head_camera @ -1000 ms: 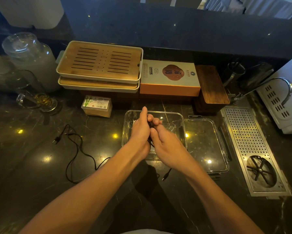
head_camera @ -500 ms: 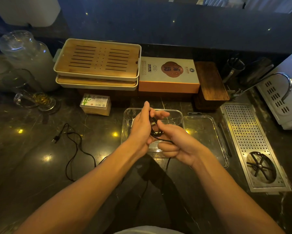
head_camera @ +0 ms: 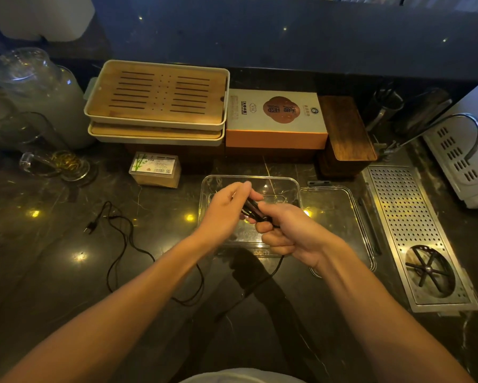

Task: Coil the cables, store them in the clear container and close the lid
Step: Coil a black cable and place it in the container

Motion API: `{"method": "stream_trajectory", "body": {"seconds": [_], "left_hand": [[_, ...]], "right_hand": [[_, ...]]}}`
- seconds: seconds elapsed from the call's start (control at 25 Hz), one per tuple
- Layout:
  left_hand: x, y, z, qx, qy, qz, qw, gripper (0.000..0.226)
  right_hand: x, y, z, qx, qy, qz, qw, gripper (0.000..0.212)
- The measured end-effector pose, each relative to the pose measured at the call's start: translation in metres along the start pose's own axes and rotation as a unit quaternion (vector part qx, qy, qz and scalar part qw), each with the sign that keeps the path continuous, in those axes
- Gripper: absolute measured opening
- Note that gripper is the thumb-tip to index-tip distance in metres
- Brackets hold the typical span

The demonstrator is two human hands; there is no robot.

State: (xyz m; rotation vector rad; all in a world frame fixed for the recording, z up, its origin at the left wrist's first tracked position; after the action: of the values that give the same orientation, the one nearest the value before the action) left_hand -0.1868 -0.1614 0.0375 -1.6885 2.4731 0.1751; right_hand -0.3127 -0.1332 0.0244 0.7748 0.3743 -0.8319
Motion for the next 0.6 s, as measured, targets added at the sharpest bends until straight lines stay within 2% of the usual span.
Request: {"method": "stream_trajectory", "body": {"seconds": [0.08,0.12,0.16,0.24,0.28,0.32,0.44,0.6], "left_hand": [[-0.001,-0.005,-0.007,0.150,0.038,0.089,0.984,0.024],[-0.002,-0.004,-0.009,0.247,0.044,0.151,0.956,0.027],[-0.002,-0.003,-0.009,0.349,0.043,0.204,0.913,0.029],[-0.003,-0.001,-0.011,0.481,0.036,0.267,0.834,0.029],[-0.003,0.000,-0.014,0.498,0.024,0.283,0.819,0.028],[-0.002,0.000,-0.015,0.493,0.008,0.293,0.819,0.026],[-0.004,0.005,-0.011,0.433,-0.051,0.340,0.833,0.014],[-0.009,0.013,0.001,0.427,-0.083,0.391,0.811,0.022]], "right_hand": [[0.000,-0.004,-0.001,-0.028,0.009,-0.013,0.999,0.035],[0.000,-0.005,-0.002,-0.040,0.016,-0.017,0.999,0.034],[0.001,-0.006,-0.003,-0.052,0.022,-0.020,0.998,0.033],[0.002,-0.006,-0.003,-0.077,0.031,-0.018,0.996,0.031],[0.003,-0.005,-0.002,-0.088,0.033,-0.014,0.996,0.030],[0.004,-0.004,-0.001,-0.101,0.035,-0.009,0.994,0.029],[0.004,-0.001,-0.002,-0.140,0.047,-0.008,0.989,0.028],[0.005,-0.001,-0.012,-0.180,0.077,-0.010,0.981,0.030]]}}
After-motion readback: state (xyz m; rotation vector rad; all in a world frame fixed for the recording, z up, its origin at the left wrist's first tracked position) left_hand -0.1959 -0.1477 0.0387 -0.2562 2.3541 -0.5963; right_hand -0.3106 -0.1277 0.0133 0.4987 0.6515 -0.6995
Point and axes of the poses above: each hand's wrist, its own x-axis towards the middle knuckle, its own y-axis out of the palm, z = x × y, the point moved 7 cm from there along x, towards the middle knuckle, and after that the axes turned 13 degrees about z, right-handed, at the moved point
